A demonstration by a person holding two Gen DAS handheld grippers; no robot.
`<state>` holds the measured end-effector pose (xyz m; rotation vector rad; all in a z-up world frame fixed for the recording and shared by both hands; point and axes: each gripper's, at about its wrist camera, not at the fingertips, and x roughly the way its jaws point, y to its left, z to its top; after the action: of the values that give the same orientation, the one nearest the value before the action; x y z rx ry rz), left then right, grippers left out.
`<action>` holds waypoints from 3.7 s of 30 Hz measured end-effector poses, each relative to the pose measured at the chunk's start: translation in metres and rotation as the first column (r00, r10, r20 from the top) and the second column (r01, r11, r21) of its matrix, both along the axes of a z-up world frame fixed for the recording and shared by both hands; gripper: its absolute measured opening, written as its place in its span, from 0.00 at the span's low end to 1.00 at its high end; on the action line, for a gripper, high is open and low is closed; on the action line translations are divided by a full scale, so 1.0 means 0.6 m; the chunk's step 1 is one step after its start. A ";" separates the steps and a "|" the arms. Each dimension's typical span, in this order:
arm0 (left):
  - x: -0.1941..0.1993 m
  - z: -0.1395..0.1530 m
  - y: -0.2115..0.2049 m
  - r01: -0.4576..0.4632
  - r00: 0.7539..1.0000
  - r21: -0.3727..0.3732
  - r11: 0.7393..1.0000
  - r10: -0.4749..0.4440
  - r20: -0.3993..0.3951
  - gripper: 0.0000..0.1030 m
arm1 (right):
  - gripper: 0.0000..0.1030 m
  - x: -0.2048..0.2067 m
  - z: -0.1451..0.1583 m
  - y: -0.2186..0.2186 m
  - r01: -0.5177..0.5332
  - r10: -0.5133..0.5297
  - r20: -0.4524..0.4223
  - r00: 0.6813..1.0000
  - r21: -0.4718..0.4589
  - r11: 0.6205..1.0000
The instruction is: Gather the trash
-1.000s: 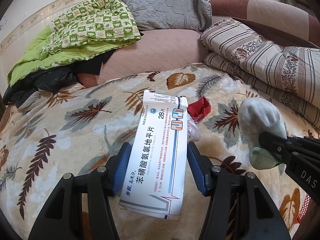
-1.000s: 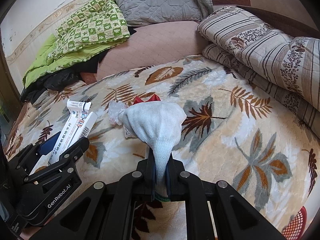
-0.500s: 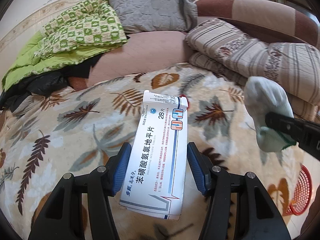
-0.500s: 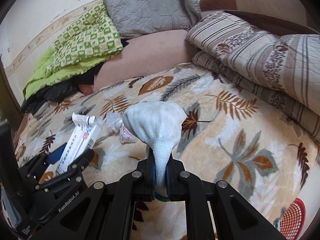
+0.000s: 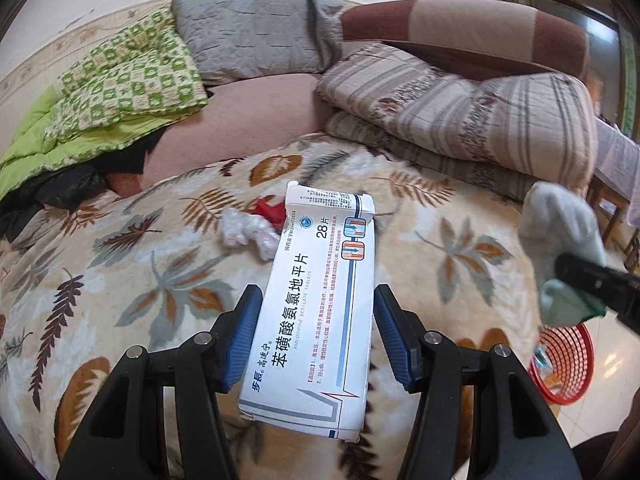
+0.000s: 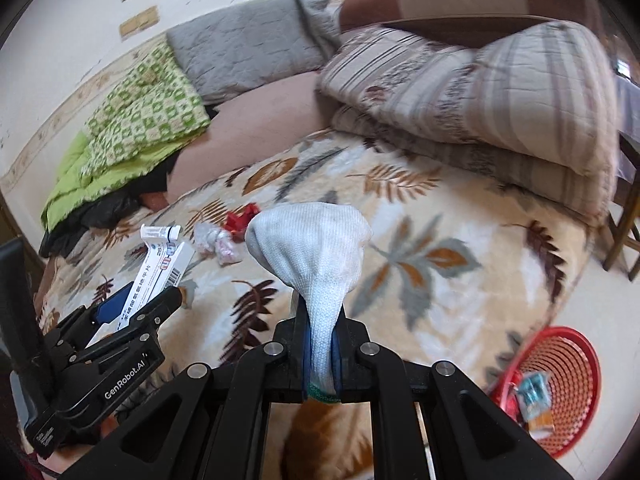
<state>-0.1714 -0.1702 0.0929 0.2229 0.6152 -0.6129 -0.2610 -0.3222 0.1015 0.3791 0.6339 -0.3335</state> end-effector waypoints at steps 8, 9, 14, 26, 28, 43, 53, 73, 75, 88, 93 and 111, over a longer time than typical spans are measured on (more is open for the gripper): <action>-0.080 0.015 -0.035 0.093 0.996 0.021 0.995 -0.093 0.013 0.55 | 0.08 -0.105 0.026 -0.030 0.080 -0.079 0.028 0.996 -0.028 0.996; -0.089 0.018 -0.040 0.102 0.995 0.023 0.995 -0.102 0.014 0.55 | 0.08 -0.121 0.028 -0.036 0.090 -0.089 0.031 0.996 -0.025 0.996; -0.134 0.031 -0.078 0.166 0.985 0.046 0.985 -0.168 0.036 0.55 | 0.08 -0.183 0.035 -0.061 0.133 -0.132 0.038 0.990 -0.029 0.991; -0.213 0.026 -0.201 0.335 0.939 0.121 0.934 -0.342 0.038 0.55 | 0.08 -0.311 -0.005 -0.158 0.285 -0.285 0.013 0.958 0.035 0.958; -0.225 0.021 -0.222 0.360 0.929 0.133 0.923 -0.368 0.034 0.55 | 0.08 -0.328 -0.018 -0.179 0.308 -0.310 0.008 0.951 0.068 0.949; -0.264 -0.015 -0.374 0.629 0.777 0.136 0.765 -0.613 -0.143 0.55 | 0.08 -0.405 -0.086 -0.269 0.407 -0.405 -0.041 0.913 0.146 0.902; -0.278 -0.065 -0.449 0.698 0.712 0.137 0.703 -0.661 -0.236 0.55 | 0.09 -0.415 -0.127 -0.319 0.453 -0.446 -0.083 0.891 0.206 0.868; -0.247 -0.021 -0.369 0.562 0.824 0.064 0.825 -0.551 -0.128 0.82 | 0.69 -0.412 -0.122 -0.314 0.541 -0.526 -0.155 0.836 0.074 0.838; -0.243 -0.009 -0.332 0.493 0.869 0.078 0.866 -0.488 -0.078 0.85 | 0.75 -0.404 -0.102 -0.294 0.533 -0.524 -0.148 0.839 0.028 0.846; -0.205 0.036 -0.095 0.240 0.970 0.061 0.969 -0.242 0.035 0.91 | 0.83 -0.290 -0.023 -0.114 0.374 -0.395 -0.117 0.911 -0.168 0.912; -0.196 0.045 -0.052 0.197 0.978 0.033 0.980 -0.199 0.057 0.92 | 0.83 -0.249 -0.016 -0.063 0.315 -0.346 -0.125 0.930 -0.217 0.924; -0.183 0.041 -0.027 0.160 0.985 -0.005 0.987 -0.159 0.065 0.92 | 0.86 -0.234 -0.001 -0.006 0.376 -0.419 -0.098 0.903 -0.294 0.879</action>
<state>-0.2809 -0.1864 0.1177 0.2831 0.5353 -0.7602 -0.4015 -0.3259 0.1010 0.2198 0.6544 -0.8453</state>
